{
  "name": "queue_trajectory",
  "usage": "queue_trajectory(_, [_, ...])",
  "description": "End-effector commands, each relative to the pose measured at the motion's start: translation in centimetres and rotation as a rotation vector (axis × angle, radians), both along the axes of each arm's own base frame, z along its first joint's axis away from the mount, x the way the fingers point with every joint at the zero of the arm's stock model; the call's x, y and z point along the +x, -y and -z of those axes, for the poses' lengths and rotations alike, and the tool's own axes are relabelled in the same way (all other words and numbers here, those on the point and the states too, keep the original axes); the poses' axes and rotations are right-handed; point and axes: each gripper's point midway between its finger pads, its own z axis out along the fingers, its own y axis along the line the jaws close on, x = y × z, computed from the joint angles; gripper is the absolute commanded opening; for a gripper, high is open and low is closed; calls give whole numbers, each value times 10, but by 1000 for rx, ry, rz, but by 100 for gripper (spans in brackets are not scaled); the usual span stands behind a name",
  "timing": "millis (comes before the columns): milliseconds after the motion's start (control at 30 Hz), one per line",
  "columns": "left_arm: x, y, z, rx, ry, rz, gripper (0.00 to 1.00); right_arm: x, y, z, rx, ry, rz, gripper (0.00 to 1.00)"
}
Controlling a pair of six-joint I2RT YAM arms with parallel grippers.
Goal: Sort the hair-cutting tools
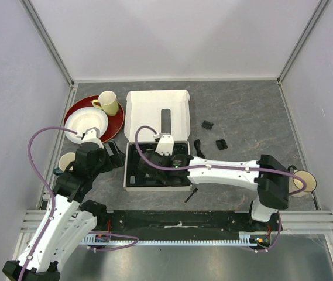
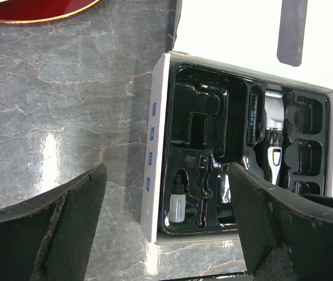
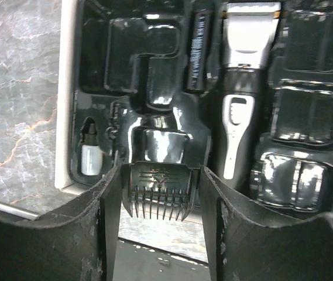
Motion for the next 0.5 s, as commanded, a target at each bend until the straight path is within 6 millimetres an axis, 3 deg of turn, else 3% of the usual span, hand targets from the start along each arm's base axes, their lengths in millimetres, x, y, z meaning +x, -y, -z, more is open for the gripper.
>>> queue_trajectory(0, [5, 2, -14, -25, 40, -15, 90, 6, -36, -16, 44, 79, -11, 10])
queue_trajectory(167, [5, 1, -13, -22, 35, -15, 90, 8, -51, 0, 1, 98, -21, 9])
queue_trajectory(467, [5, 1, -12, -22, 33, -17, 90, 14, -50, 21, -95, 153, -17, 9])
